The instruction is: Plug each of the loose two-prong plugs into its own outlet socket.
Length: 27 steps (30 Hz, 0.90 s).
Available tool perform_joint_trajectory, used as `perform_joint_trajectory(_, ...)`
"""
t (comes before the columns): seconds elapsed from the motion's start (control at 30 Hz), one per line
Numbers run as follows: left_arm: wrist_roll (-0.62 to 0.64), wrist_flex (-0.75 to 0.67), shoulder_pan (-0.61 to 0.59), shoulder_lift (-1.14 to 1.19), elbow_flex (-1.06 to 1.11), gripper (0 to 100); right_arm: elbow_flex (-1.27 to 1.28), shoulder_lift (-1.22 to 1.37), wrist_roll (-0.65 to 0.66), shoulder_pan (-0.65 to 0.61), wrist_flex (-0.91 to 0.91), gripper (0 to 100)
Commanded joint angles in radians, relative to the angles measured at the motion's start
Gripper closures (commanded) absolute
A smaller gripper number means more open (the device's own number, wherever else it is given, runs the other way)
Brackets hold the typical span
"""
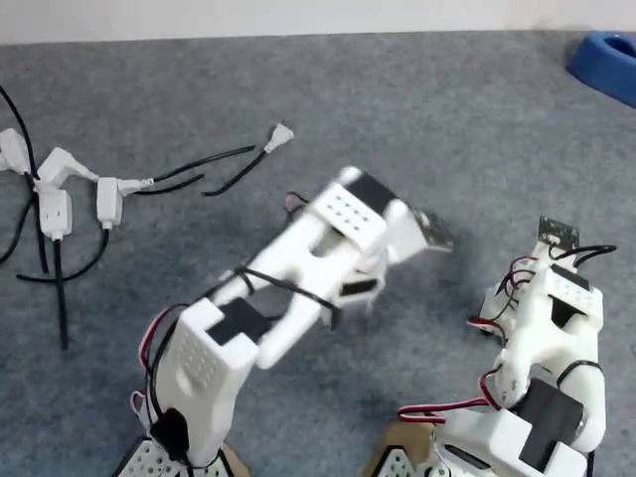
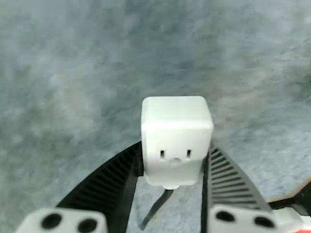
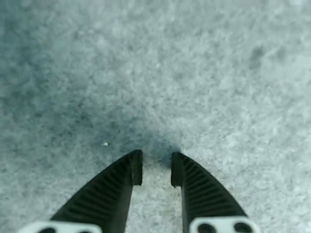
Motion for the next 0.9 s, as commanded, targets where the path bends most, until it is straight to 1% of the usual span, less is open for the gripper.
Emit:
perform_joint_trajectory(0.0,0.034,0.012,0.033,-0.025,-0.016,78,0.007,0.004,-0.011,-0.019,-0.024,88.6)
perform_joint_trajectory(0.13,0.009,0.014,0.008,-0.024,-0.019,66,0.008,0.004,-0.011,-0.019,-0.024,88.6)
perform_joint_trajectory(0.23,-0.005,0.014,-0.024,-0.024,-0.021,62,0.01,0.004,-0.009,-0.019,-0.024,88.6)
perform_joint_trajectory(0.47,-0.011,0.009,-0.101,-0.021,-0.067,65,0.01,0.004,-0.009,-0.019,-0.024,88.6)
perform_joint_trajectory(0.67,-0.009,-0.078,-0.104,-0.016,-0.074,65,0.01,0.004,-0.009,-0.019,-0.022,88.6)
perform_joint_trajectory(0.87,-0.012,-0.146,-0.113,0.13,-0.082,65,0.012,0.002,-0.009,-0.018,-0.022,88.6)
